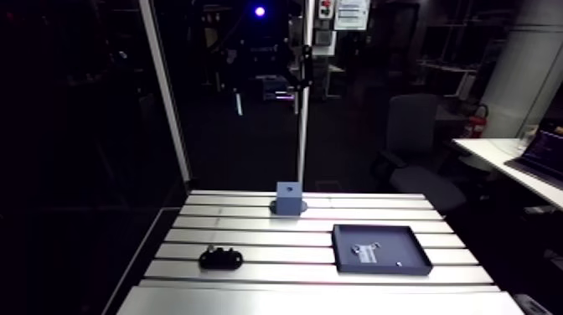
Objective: Pick up the M10 bolt and insert it into the hex recess until seated.
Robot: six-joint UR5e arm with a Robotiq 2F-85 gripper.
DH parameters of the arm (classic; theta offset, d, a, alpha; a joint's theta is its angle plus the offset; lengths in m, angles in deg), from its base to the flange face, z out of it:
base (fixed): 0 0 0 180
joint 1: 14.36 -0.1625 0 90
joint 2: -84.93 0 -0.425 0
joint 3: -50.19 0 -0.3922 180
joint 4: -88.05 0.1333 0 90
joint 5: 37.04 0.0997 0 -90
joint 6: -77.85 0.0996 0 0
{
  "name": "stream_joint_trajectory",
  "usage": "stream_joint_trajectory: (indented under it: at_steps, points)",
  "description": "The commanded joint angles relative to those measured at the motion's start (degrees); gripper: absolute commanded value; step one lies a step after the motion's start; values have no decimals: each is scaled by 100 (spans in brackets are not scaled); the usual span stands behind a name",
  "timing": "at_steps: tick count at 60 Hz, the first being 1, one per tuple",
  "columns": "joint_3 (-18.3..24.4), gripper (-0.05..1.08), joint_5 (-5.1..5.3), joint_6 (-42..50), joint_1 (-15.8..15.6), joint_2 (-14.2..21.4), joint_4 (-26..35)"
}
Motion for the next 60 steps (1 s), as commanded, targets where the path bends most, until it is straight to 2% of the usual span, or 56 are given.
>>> stream_joint_trajectory:
  at_steps: [1,21,30,35,45,52,60]
  points:
    - [378,1,325,-124,-431,-326,325]
    - [353,1,325,-123,-422,-308,316]
    - [211,1,334,-56,-413,-274,167]
    - [15,1,375,-27,-422,-241,-130]
    - [-492,1,386,270,-455,-177,-872]
    - [-811,1,378,442,-627,-193,-1325]
    - [-1147,1,394,600,-684,-227,-1841]
